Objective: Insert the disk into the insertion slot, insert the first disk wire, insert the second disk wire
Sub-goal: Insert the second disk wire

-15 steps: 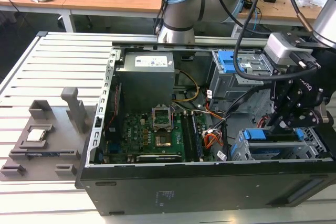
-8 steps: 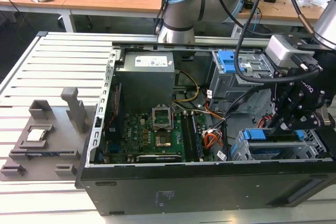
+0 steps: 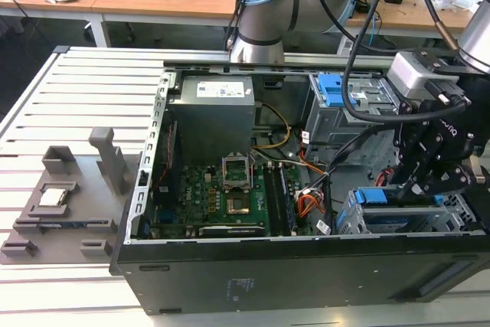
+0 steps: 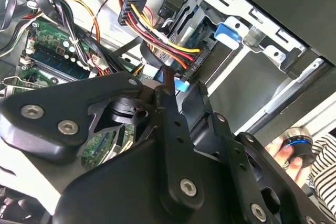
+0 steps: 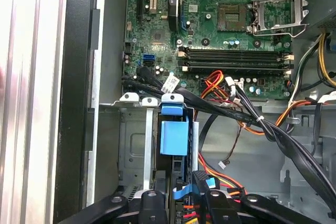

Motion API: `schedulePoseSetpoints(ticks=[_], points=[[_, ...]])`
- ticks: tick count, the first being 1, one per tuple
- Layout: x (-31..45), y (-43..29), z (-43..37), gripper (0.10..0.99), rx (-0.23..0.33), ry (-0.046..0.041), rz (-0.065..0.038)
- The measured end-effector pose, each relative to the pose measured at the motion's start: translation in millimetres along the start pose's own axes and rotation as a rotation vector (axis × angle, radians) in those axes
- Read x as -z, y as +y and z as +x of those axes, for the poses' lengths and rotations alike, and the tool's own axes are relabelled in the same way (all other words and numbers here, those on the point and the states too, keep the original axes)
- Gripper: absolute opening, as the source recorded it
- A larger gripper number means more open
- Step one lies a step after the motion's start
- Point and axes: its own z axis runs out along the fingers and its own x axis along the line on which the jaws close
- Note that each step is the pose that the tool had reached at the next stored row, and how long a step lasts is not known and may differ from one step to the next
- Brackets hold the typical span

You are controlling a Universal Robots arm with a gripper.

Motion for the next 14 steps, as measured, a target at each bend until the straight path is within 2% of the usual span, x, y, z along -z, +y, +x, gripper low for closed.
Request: schedulePoseSetpoints(ticks=[2, 5, 7, 8, 10, 11, 12, 14], points=[[2.4, 0.2, 0.1, 0.341, 0.000, 0.0001, 0.000], [19.0, 1.4, 0.8, 0.341, 0.000, 0.0007, 0.000], [23.3, 1.7, -0.2, 0.341, 0.000, 0.0008, 0.000], [25.9, 1.8, -0.6, 0.322, 0.000, 0.0008, 0.000], [30.9, 2.2, -0.8, 0.196, 0.000, 0.0008, 0.000], [33.4, 2.4, -0.8, 0.196, 0.000, 0.0008, 0.000], [39.8, 2.8, -0.8, 0.133, 0.000, 0.0008, 0.000], [49.8, 3.6, -0.3, 0.106, 0.000, 0.0007, 0.000]])
